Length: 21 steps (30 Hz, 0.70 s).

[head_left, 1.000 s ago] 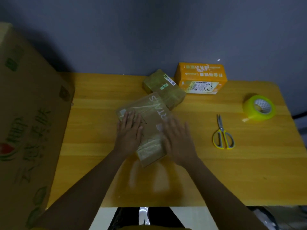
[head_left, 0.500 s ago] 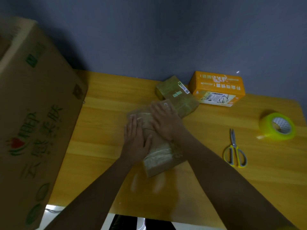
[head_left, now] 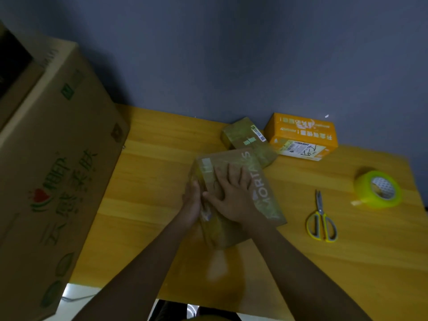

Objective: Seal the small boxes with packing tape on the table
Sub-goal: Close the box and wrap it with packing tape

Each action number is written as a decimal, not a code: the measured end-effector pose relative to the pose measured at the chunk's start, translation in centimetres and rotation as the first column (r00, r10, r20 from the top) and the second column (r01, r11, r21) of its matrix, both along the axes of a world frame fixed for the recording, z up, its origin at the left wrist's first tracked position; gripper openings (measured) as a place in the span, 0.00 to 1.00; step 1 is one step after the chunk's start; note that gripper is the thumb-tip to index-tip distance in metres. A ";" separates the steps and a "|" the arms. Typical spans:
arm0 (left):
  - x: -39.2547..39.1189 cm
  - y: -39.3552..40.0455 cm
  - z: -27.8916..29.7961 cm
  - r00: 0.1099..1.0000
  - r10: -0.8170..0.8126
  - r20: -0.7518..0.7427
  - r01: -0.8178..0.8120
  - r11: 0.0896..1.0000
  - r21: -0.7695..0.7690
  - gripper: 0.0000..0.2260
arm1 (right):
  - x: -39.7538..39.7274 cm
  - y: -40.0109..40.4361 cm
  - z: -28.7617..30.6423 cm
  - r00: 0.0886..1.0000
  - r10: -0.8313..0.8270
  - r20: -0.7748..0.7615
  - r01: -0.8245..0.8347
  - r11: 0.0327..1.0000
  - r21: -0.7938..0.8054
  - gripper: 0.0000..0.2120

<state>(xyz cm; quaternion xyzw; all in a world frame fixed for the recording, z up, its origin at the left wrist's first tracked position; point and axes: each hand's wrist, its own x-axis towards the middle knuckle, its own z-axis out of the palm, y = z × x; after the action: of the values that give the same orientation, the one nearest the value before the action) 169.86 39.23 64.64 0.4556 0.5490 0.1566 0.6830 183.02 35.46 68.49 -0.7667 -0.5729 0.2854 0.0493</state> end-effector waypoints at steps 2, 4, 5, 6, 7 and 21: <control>0.0 0.5 1.3 0.999 -0.004 -0.033 0.005 1.000 0.015 0.39 | 0.6 0.0 1.2 1.000 -0.013 -0.027 0.014 1.000 0.023 0.39; 0.5 0.4 4.2 0.999 -0.040 -0.035 0.043 0.996 0.075 0.41 | 1.6 -0.1 2.5 0.998 -0.038 -0.048 0.042 0.996 0.084 0.35; 0.8 0.0 5.3 0.994 -0.104 -0.031 0.107 0.988 0.111 0.37 | 2.2 -0.2 3.1 0.992 -0.055 -0.111 0.068 0.991 0.116 0.31; 0.8 -0.2 5.8 0.984 -0.170 -0.045 0.175 0.967 0.186 0.31 | 3.0 -0.3 4.0 0.974 -0.088 -0.209 0.118 0.984 0.134 0.27; 0.5 -0.3 6.0 0.974 -0.216 -0.075 0.228 0.938 0.261 0.25 | 3.7 -0.7 4.8 0.942 -0.136 -0.306 0.187 0.971 0.146 0.22; 2.3 3.0 6.1 0.991 0.073 -0.108 -0.035 0.946 0.322 0.45 | 2.8 0.6 5.7 0.831 -0.499 -0.247 0.538 0.833 0.127 0.38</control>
<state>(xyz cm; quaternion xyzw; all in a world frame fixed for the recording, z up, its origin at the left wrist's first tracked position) 172.20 42.25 70.77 0.5533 0.5682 0.2349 0.5620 185.80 36.07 74.21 -0.8520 -0.3588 0.2817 0.2569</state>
